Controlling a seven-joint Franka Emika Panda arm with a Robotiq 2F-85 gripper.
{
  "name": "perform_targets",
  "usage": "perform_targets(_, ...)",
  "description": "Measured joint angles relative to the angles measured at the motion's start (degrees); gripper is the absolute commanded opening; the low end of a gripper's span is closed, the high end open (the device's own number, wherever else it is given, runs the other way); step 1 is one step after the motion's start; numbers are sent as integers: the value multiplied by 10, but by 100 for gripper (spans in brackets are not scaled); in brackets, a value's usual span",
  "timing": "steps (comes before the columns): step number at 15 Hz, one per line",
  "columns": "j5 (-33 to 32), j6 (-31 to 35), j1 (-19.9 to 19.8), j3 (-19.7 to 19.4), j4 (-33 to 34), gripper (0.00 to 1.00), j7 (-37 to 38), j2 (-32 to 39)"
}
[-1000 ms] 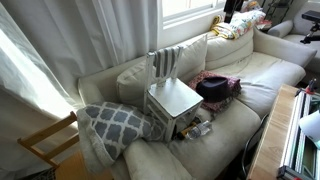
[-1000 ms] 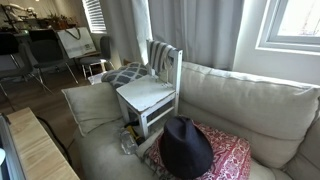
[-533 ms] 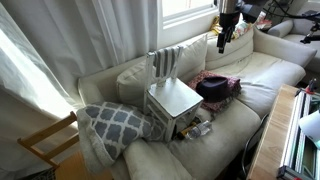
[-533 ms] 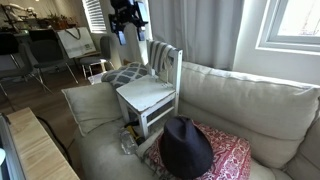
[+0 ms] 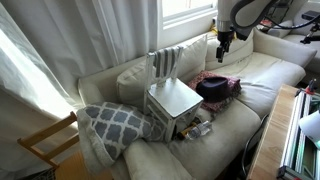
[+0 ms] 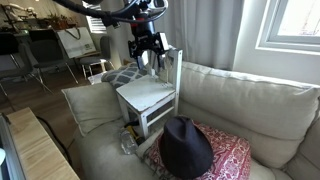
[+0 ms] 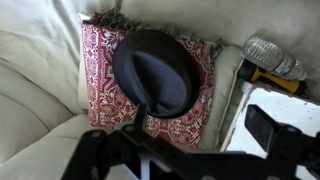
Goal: Pick up the black and red hats and hang them on the back of the chair on the right side, pick up the black hat and put it on the chair
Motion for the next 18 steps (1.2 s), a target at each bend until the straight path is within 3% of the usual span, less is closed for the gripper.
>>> perform_targets(6, 11, -1, 0, -3, 11, 100, -9, 24)
perform_targets(13, 36, 84, -4, -3, 84, 100, -113, 238)
perform_targets(18, 36, 145, -60, -15, 146, 100, -229, 341)
